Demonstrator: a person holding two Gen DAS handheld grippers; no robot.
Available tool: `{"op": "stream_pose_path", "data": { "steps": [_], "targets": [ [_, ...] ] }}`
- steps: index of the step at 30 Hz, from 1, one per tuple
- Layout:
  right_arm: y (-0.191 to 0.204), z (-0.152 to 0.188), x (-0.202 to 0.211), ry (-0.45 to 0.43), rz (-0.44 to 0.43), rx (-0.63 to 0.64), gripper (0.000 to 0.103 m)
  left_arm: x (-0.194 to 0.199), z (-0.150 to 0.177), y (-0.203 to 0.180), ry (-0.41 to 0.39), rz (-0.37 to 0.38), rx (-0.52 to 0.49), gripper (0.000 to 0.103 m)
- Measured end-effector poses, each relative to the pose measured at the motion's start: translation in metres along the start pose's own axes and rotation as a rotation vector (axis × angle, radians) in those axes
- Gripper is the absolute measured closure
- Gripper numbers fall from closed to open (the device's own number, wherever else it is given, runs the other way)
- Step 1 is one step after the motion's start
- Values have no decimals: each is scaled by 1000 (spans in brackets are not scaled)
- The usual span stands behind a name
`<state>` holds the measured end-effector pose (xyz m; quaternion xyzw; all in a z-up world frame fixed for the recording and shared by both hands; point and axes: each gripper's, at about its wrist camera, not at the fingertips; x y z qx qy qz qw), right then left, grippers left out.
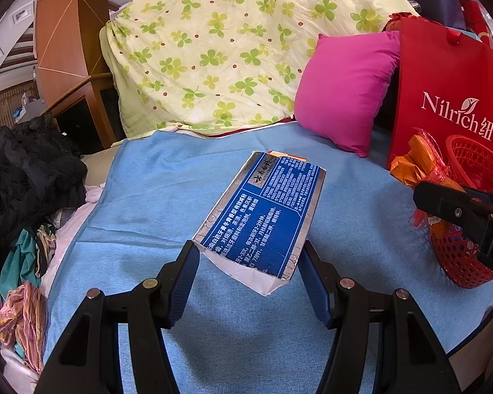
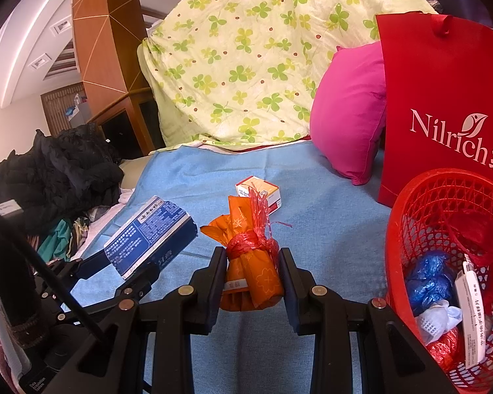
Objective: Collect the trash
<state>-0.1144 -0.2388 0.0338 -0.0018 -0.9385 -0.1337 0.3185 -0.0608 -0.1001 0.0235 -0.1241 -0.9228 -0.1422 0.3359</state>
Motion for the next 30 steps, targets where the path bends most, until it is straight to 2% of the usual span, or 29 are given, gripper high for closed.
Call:
{"op": "stream_pose_path", "data": {
  "steps": [17, 30],
  "targets": [
    [-4, -1, 1, -9, 2, 4, 69, 1, 1, 0, -4, 2, -10, 40],
    [-9, 2, 14, -39, 10, 9, 69, 15, 3, 1, -36, 4, -24, 40]
  ]
}}
Point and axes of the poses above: each gripper's, at about its wrist camera, not at the fingertips, and x roughly against the way its jaws point, y to its left, z to its underside, and after that the axes turned 7 degrees about y, right-handed
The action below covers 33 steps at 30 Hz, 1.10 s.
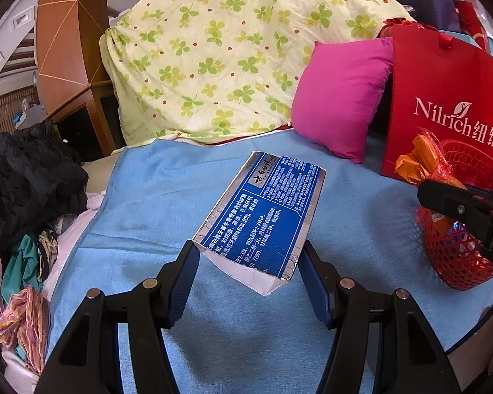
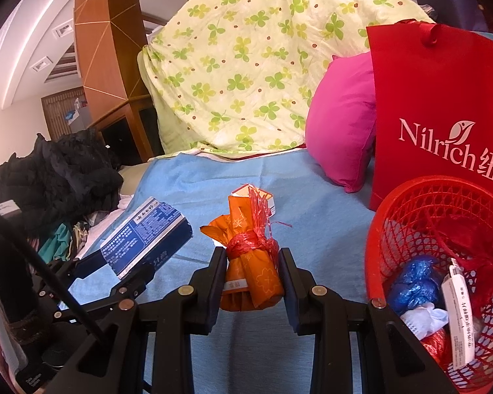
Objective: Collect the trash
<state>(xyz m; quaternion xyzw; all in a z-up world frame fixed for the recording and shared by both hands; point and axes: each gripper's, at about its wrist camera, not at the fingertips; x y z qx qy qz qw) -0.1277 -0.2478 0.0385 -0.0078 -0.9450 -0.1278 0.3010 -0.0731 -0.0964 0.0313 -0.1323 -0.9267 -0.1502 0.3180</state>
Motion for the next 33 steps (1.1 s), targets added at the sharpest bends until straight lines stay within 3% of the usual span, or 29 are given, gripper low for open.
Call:
{"op": "stream_pose_path", "data": {
  "steps": [12, 24, 33],
  "targets": [
    [-16, -3, 26, -81, -32, -34, 69, 29, 2, -18, -6, -2, -4, 40],
    [-61, -6, 58, -155, -23, -128, 69, 65, -19, -66, -66, -10, -94, 40],
    [-105, -4, 78, -191, -2, -213, 69, 83, -35, -93, -78, 71, -120, 40]
  ]
}}
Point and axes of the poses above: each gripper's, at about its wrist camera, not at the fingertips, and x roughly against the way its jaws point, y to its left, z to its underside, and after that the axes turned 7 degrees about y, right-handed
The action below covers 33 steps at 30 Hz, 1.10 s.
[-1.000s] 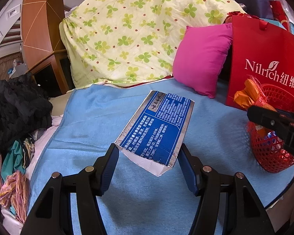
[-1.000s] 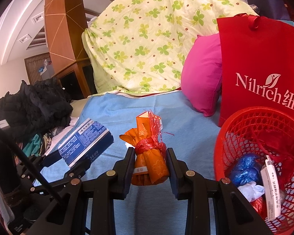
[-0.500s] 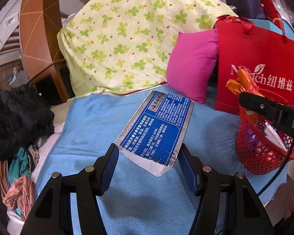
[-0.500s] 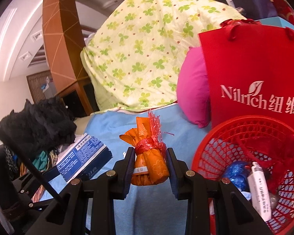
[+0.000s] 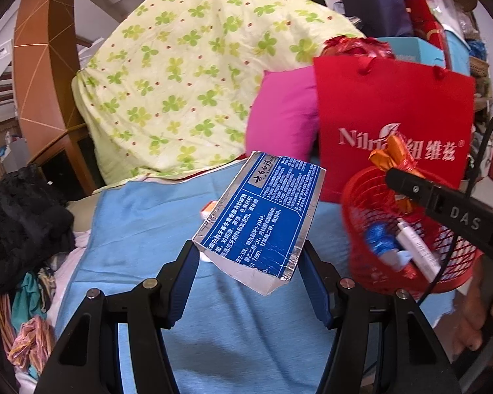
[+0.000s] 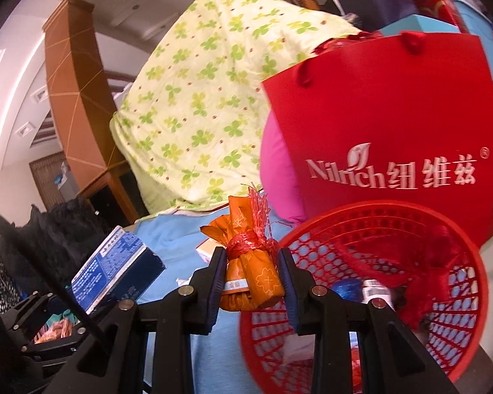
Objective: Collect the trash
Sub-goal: 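Carry the blue box and orange pouch over the red basket and open both grippers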
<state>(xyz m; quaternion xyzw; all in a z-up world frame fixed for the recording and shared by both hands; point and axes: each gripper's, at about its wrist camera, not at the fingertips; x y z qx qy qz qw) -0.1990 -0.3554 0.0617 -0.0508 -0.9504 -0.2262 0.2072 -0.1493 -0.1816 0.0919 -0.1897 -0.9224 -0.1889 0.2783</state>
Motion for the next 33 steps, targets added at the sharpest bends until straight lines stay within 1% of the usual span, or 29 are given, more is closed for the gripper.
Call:
{"op": "stream_pose_path", "data": {
  "steps": [2, 8, 10, 14, 20, 22, 25, 28, 29, 33],
  "targets": [
    [-9, -2, 5, -10, 7, -16, 69, 4, -3, -8, -4, 20, -8, 40],
    [-38, -7, 16, -27, 27, -71, 69, 10, -13, -35, 8, 136, -22, 40],
    [-49, -7, 21, -34, 32, -96, 69, 10, -18, -44, 18, 188, -25, 40],
    [-72, -11, 27, -44, 38, -159, 68, 9, -26, -64, 22, 249, -46, 39],
    [-102, -12, 35, -60, 57, -256, 68, -3, -39, -91, 35, 339, -53, 37],
    [-114, -13, 37, -65, 64, -300, 68, -13, -42, -101, 55, 388, -62, 37],
    [-126, -13, 39, -74, 84, -343, 68, -25, -43, -107, 83, 414, -64, 37],
    [-130, -14, 42, -92, 91, -359, 68, -31, -35, -100, 91, 426, -40, 37],
    [-129, -15, 42, -96, 92, -355, 68, -33, -33, -96, 93, 423, -35, 37],
    [-111, -18, 38, -98, 89, -304, 68, -43, -14, -67, 109, 365, 7, 37]
  ]
}}
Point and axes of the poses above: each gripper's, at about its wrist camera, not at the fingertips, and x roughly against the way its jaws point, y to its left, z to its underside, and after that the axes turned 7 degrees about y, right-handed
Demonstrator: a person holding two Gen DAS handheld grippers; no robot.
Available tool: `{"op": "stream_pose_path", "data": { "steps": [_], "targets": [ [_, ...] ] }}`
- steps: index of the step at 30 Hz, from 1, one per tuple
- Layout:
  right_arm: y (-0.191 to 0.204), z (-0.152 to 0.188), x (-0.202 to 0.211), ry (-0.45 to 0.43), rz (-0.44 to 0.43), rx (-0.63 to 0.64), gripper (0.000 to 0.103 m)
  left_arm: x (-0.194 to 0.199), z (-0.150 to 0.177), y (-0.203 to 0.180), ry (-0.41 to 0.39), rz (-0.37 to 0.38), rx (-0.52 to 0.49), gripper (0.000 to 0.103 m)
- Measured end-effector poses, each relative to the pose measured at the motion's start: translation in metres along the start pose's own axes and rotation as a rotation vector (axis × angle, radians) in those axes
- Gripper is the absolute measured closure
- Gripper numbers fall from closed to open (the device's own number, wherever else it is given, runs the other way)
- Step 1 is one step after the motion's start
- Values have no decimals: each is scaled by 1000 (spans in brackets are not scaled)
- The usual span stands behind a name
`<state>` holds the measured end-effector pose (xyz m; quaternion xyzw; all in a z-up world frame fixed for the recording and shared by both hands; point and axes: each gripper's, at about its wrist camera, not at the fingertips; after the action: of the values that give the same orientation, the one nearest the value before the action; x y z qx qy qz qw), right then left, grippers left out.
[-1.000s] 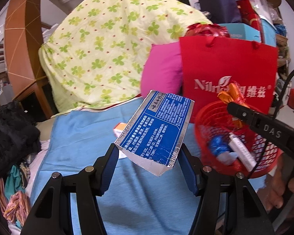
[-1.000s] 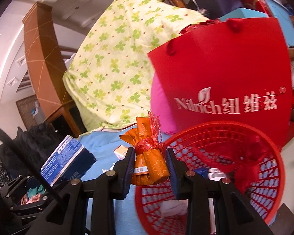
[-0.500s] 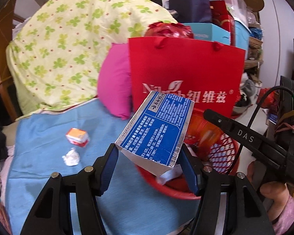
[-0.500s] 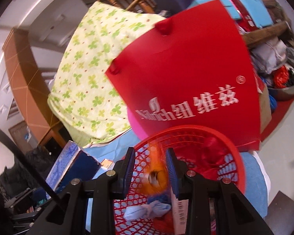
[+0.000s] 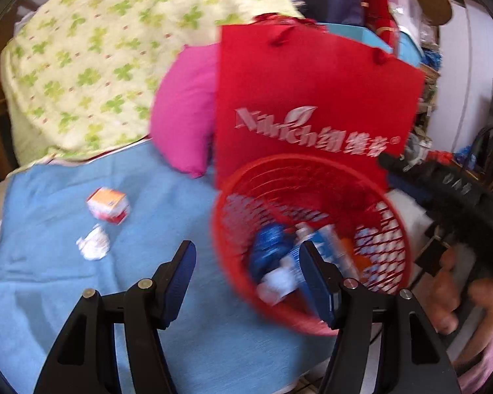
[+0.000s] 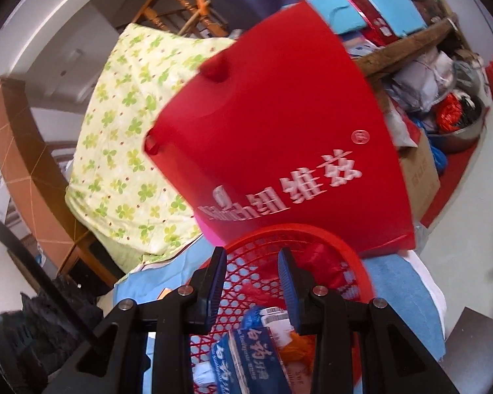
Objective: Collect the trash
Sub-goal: 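Carry the blue box and orange pouch over the red basket and open both grippers, then move both open grippers back over the blanket toward the tissue and small box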
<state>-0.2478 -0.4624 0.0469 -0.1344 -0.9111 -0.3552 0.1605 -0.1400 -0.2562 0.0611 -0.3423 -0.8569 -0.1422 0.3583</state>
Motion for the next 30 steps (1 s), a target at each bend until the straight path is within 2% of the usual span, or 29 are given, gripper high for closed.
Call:
{"op": "stream_pose_path", "data": {
  "steps": [3, 7, 12, 16, 18, 19, 20, 24, 30],
  "targets": [
    [25, 7, -1, -17, -1, 76, 68, 1, 18, 32, 8, -56, 56, 37],
    [59, 19, 0, -39, -45, 168, 68, 5, 47, 86, 23, -164, 133, 37],
    [110, 42, 4, -77, -151, 281, 68, 11, 80, 148, 41, -266, 253, 37],
    [151, 68, -2, -58, -217, 383, 67, 18, 98, 183, 39, -334, 304, 37],
    [169, 81, -10, -22, -241, 426, 63, 21, 103, 191, 34, -362, 309, 37],
    [178, 89, -16, 4, -249, 443, 57, 22, 105, 195, 31, -373, 310, 37],
    [185, 95, -22, 27, -254, 452, 43, 23, 107, 200, 30, -378, 311, 37],
    [207, 118, -49, 134, -233, 468, 42, 18, 113, 218, 39, -377, 340, 37],
    [205, 138, -99, 333, -152, 397, 42, 3, 121, 229, 78, -372, 366, 37]
  ]
}}
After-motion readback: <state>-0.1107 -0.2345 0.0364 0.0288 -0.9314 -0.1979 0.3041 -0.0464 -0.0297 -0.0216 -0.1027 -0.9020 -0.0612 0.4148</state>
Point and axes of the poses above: each gripper's, at about its wrist camera, not at the fingertips, and x roughly against the way its jaws point, y to its left, z to its underside, and after that the axes turned 7 degrees about y, right-handed
